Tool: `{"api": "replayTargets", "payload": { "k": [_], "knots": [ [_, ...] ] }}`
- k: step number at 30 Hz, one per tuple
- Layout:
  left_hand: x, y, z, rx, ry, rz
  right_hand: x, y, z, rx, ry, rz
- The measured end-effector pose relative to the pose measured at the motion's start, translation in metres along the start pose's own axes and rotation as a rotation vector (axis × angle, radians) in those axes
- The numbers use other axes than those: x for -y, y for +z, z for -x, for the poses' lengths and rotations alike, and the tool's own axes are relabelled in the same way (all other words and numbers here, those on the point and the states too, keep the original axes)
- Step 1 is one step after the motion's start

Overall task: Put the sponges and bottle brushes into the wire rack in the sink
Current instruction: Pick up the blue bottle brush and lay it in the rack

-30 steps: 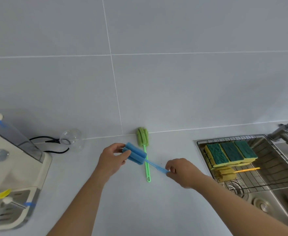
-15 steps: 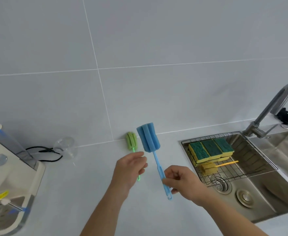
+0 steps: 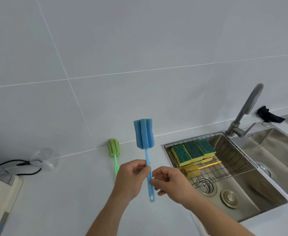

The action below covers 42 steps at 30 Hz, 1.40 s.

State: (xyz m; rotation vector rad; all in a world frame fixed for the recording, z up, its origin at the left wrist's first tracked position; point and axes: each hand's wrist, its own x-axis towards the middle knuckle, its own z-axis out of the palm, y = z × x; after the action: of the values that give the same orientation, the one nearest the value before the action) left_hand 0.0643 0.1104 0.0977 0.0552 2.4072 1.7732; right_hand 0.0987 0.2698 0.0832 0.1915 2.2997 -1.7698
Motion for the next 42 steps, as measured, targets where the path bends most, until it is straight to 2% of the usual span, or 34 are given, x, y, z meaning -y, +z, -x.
{"api": "replayTargets", "payload": {
  "k": [4,9,13,16,21,28,32,36,42],
  "knots": [
    [-0.008,0.027,-0.008,0.033,0.052,-0.103,-0.003,-0.047,0.006,-0.105,0.027,-0.026],
    [-0.014,0.069,-0.015,0.147,0.096,-0.237,-0.003,-0.119,0.008,-0.257,0.004,-0.264],
    [-0.022,0.103,-0.021,0.238,0.141,-0.303,-0.004,-0.175,0.007,-0.261,-0.042,-0.464],
    [-0.025,0.129,-0.026,0.307,0.146,-0.343,-0.013,-0.205,0.001,-0.245,-0.023,-0.469],
    [-0.023,0.171,-0.038,0.351,0.077,-0.319,-0.041,-0.248,-0.009,-0.254,0.014,-0.438],
    [0.003,0.206,-0.047,0.368,-0.073,-0.291,-0.089,-0.317,-0.013,-0.304,0.133,-0.569],
    [0.014,0.223,-0.053,0.329,-0.113,-0.342,-0.113,-0.344,-0.019,-0.203,0.264,-0.473],
    [0.019,0.242,-0.065,0.33,-0.088,-0.484,-0.129,-0.366,-0.037,-0.039,0.342,-0.252],
    [0.023,0.268,-0.082,0.331,-0.027,-0.646,-0.15,-0.385,-0.063,0.165,0.271,0.32]
  ]
}}
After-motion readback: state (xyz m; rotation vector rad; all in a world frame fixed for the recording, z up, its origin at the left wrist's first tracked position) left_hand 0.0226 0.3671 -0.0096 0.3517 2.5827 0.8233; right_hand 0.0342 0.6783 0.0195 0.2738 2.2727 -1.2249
